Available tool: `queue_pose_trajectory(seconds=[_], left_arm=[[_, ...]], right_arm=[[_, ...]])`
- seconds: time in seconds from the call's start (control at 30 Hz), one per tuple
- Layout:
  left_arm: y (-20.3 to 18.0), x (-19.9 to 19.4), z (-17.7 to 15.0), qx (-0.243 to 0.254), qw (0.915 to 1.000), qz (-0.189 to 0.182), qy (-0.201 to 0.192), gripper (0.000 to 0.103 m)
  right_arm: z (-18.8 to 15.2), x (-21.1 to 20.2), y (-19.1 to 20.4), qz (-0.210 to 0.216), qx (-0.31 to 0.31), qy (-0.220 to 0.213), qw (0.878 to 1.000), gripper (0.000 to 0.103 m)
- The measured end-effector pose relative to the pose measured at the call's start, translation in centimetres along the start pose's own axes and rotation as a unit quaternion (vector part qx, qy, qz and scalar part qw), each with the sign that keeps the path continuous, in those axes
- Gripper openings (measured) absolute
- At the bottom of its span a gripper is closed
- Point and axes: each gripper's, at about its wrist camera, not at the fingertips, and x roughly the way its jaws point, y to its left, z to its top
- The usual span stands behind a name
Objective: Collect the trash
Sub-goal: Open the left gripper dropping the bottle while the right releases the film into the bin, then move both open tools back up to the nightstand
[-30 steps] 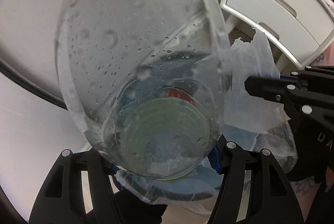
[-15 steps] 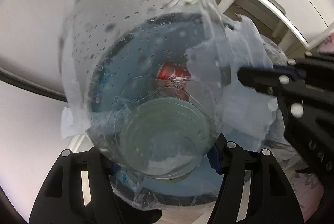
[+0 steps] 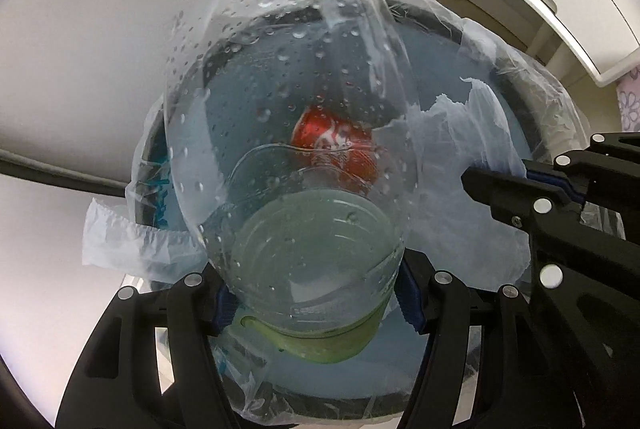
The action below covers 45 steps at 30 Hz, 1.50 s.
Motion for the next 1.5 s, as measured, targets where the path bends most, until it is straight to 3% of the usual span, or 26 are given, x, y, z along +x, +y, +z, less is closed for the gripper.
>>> queue_pose_trajectory(seconds=[0.1,0.37,0.43,0.53,0.6,0.73,0.9,1.13,1.5], left_arm=[[-0.2,-0.5,-1.5,0.005,1.0000,0.002,0.000,0.063],[-0.3,-1.3,-2.2,0.015,0.9997,0.016,-0.008,0.079],[-0.3,-1.4,-2.7,0.020,0.9995,0.023,-0.008,0.081],[-0.4,-1.4,-3.2,0.031,0.9989,0.034,-0.009,0.084],[-0.3,-1.8,-3.3,0.032,0.9987,0.036,-0.012,0.086],[-0.2,-1.4,-4.2,0.022,0.9984,0.046,-0.027,0.096],[0.1,-2.2,-4.6,0.020,0.9969,0.060,-0.046,0.097],[0.8,-6.4,-5.9,0.005,0.9935,0.069,-0.091,0.097],[0.2,-14.9,-6.5,-0.022,0.9847,0.051,-0.165,0.097]], right_arm=[[-0.3,0.3,-0.4,-0.001,0.005,0.007,1.000,0.005],[-0.6,-0.3,-0.3,-0.018,0.002,0.001,1.000,0.007],[-0.7,-0.5,0.0,-0.021,0.001,0.001,1.000,0.037],[-0.7,-0.9,-0.2,-0.022,0.012,-0.006,1.000,0.071],[-0.6,-1.5,-0.1,-0.031,0.014,-0.019,0.999,0.082],[-0.5,-2.3,-0.4,-0.041,0.016,-0.034,0.998,0.095],[-0.3,-4.6,-0.6,-0.053,0.021,-0.061,0.997,0.096],[-0.4,-9.9,-1.8,-0.067,0.039,-0.118,0.990,0.096],[-2.4,-18.8,-3.8,-0.065,0.091,-0.250,0.962,0.096]])
